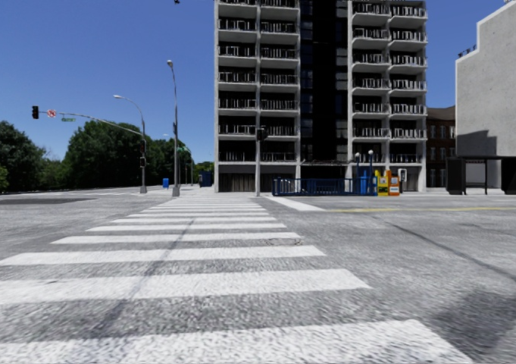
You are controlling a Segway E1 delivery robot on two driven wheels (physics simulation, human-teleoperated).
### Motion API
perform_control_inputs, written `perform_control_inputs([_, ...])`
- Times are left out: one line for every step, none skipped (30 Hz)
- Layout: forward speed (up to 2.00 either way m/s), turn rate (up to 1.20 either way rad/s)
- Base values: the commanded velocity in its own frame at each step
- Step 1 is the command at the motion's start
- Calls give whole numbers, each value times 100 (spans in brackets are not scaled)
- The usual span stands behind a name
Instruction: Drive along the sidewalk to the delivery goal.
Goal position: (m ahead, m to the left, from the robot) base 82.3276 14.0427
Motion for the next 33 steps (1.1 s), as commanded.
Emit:
perform_control_inputs([174,63])
perform_control_inputs([174,63])
perform_control_inputs([174,63])
perform_control_inputs([174,63])
perform_control_inputs([174,63])
perform_control_inputs([174,63])
perform_control_inputs([174,63])
perform_control_inputs([177,63])
perform_control_inputs([184,62])
perform_control_inputs([184,62])
perform_control_inputs([193,61])
perform_control_inputs([200,57])
perform_control_inputs([200,57])
perform_control_inputs([200,47])
perform_control_inputs([200,28])
perform_control_inputs([200,0])
perform_control_inputs([200,0])
perform_control_inputs([200,0])
perform_control_inputs([200,0])
perform_control_inputs([200,0])
perform_control_inputs([200,0])
perform_control_inputs([200,0])
perform_control_inputs([200,0])
perform_control_inputs([200,0])
perform_control_inputs([200,0])
perform_control_inputs([200,0])
perform_control_inputs([200,0])
perform_control_inputs([200,0])
perform_control_inputs([200,0])
perform_control_inputs([200,-20])
perform_control_inputs([200,-20])
perform_control_inputs([200,-26])
perform_control_inputs([200,-28])
